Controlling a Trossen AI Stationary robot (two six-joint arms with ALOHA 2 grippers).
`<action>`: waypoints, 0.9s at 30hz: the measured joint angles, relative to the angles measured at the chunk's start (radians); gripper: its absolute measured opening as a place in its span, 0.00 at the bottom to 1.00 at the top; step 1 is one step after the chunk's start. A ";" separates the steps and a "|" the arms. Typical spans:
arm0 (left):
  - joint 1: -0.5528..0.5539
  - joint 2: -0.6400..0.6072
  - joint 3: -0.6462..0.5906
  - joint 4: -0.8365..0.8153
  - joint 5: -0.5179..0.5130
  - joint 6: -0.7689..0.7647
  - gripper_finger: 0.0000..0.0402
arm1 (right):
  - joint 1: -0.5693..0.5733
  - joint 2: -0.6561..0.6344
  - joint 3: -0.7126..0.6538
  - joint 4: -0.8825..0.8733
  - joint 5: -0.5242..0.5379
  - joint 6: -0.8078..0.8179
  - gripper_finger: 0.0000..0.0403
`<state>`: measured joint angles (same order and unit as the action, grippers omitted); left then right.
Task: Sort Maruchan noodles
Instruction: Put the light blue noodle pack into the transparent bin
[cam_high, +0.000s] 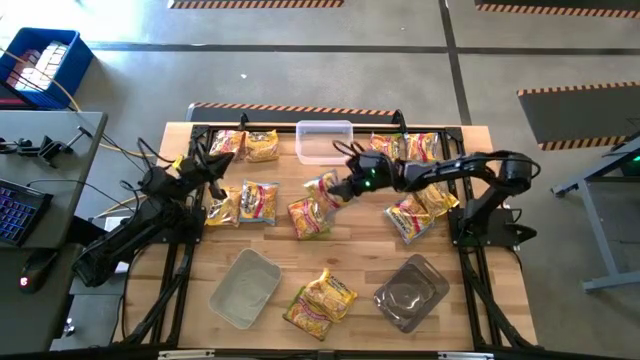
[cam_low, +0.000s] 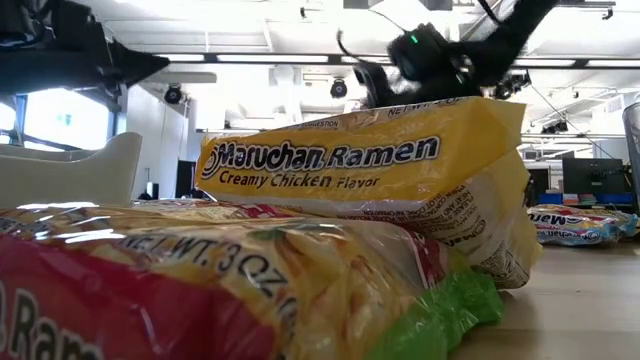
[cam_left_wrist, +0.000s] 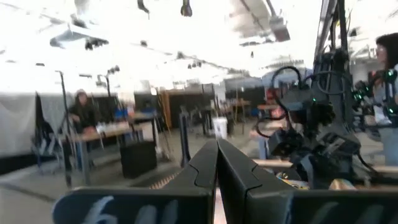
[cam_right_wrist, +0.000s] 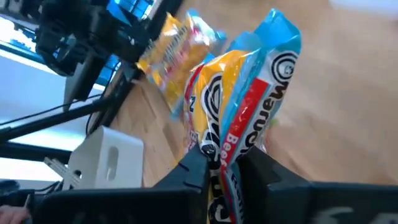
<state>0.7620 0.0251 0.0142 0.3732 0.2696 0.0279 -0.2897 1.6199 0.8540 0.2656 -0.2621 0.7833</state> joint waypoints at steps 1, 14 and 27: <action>0.000 0.000 0.000 0.011 0.001 0.000 0.01 | -0.003 -0.010 0.058 -0.079 0.013 -0.022 0.08; 0.000 0.000 0.000 0.070 -0.017 -0.086 0.01 | -0.161 0.174 0.940 -1.152 0.303 -0.010 0.07; -0.003 0.000 0.000 0.124 -0.022 -0.180 0.01 | -0.251 0.554 1.371 -1.545 0.389 0.025 0.07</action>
<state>0.7589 0.0254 0.0147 0.4973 0.2472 -0.1522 -0.5407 2.1738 2.2248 -1.2794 0.1267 0.8088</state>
